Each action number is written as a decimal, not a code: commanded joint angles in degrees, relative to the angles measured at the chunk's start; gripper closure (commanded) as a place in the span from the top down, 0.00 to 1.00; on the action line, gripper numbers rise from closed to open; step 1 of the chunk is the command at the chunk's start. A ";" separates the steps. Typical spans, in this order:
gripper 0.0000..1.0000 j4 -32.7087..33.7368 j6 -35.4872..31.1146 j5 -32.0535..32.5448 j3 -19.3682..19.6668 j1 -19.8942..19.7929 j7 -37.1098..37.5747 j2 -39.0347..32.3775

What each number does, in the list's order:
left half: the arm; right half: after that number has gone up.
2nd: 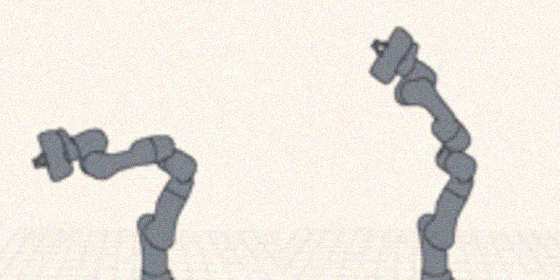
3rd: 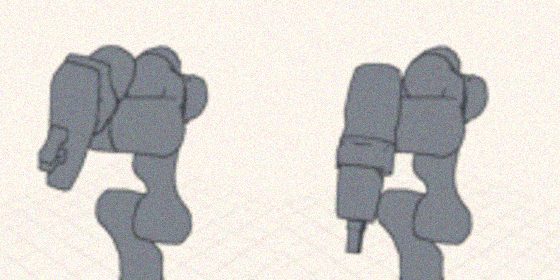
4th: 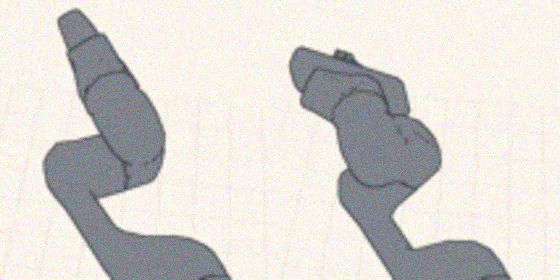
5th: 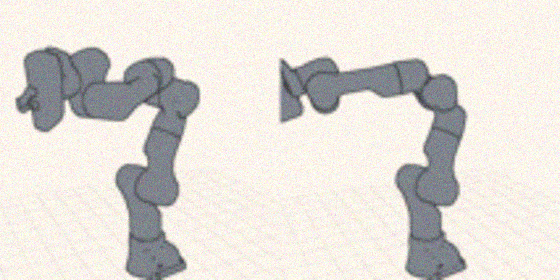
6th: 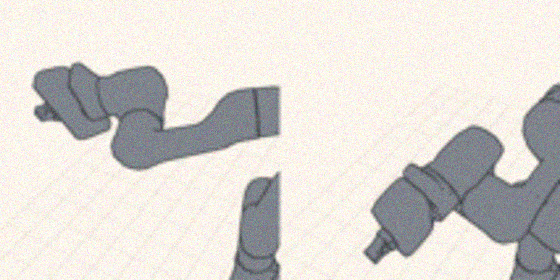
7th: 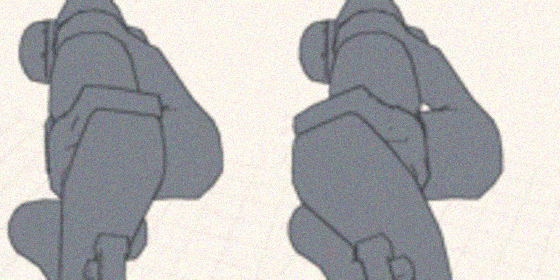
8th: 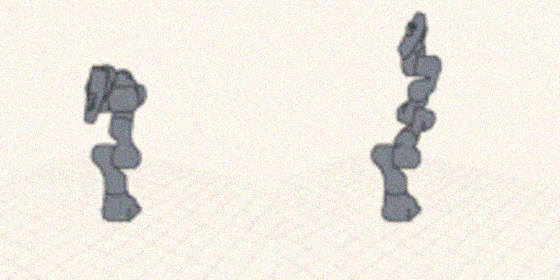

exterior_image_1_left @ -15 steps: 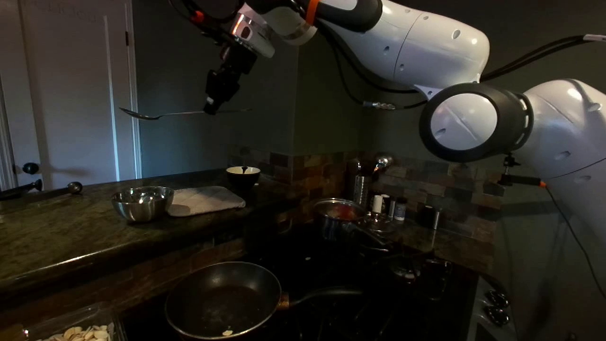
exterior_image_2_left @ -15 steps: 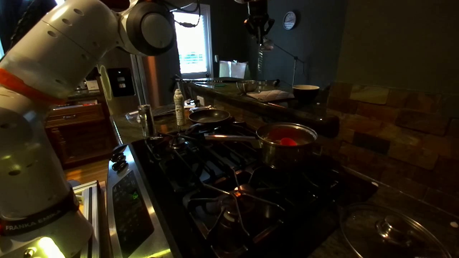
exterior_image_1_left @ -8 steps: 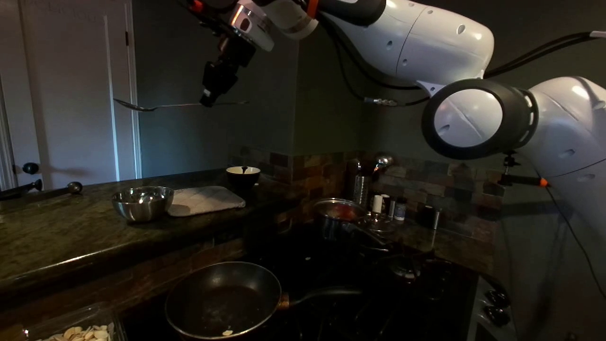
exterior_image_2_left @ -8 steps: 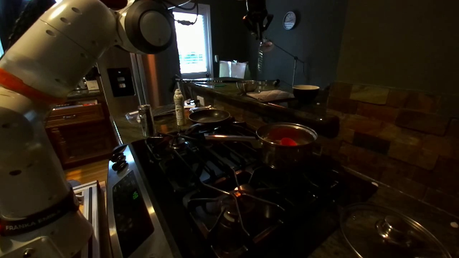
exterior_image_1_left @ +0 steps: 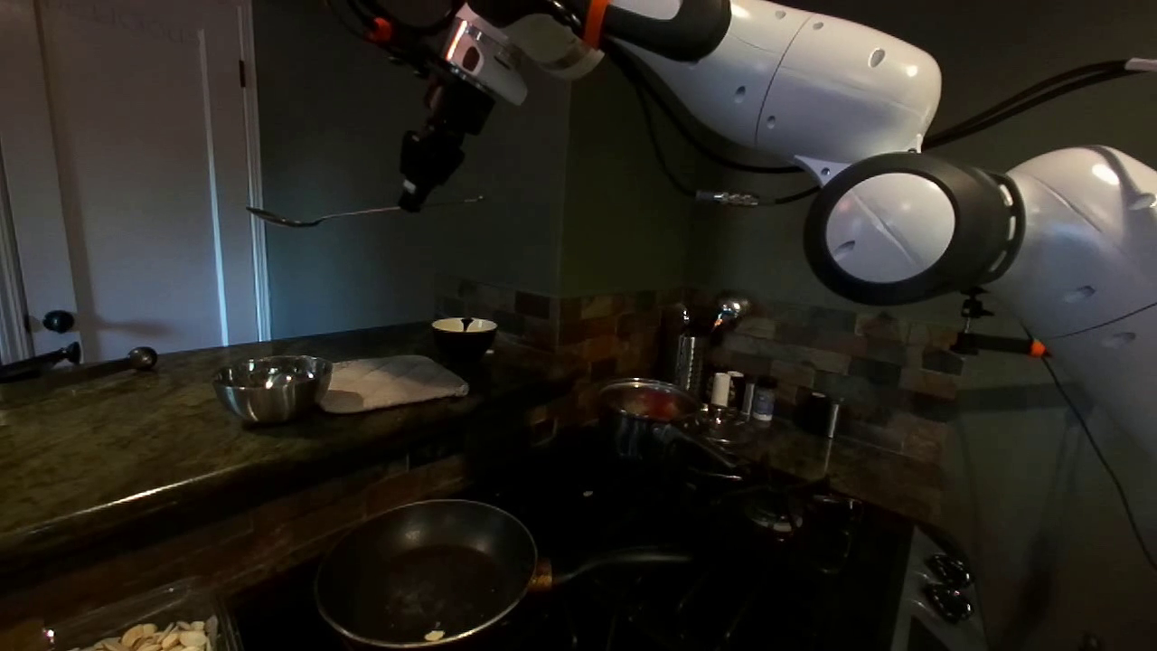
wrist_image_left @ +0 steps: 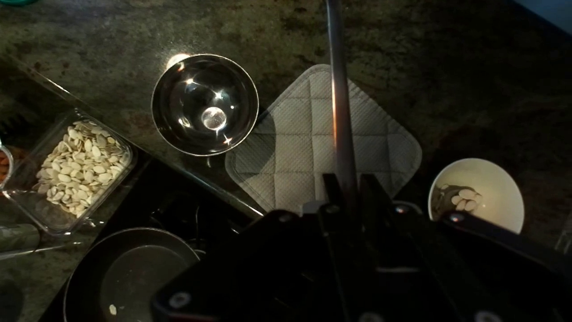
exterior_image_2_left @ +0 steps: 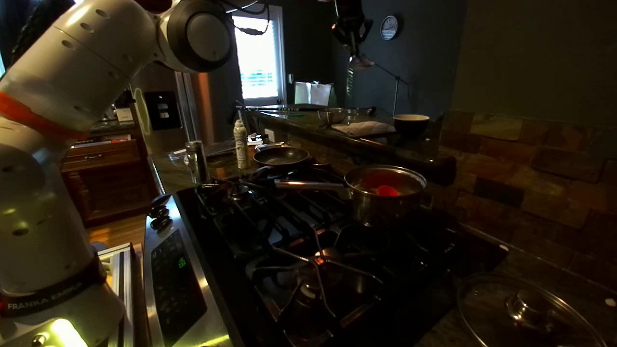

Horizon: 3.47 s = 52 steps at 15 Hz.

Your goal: Remove the silver bowl from the black pan and put it on the countertop then pick up the silver spoon and put it in the pot.

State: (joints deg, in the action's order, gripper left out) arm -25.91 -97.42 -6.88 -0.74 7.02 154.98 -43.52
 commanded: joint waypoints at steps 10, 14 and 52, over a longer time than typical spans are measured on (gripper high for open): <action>0.04 -4.36 -9.92 -12.82 17.79 4.77 0.73 2.30; 0.04 2.10 -5.51 -8.48 7.64 1.33 2.43 0.72; 0.04 -0.07 34.68 -21.57 -11.06 -11.10 -7.01 3.24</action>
State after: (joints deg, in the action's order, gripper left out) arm -26.23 -65.17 -24.02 -9.60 -1.33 147.76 -40.25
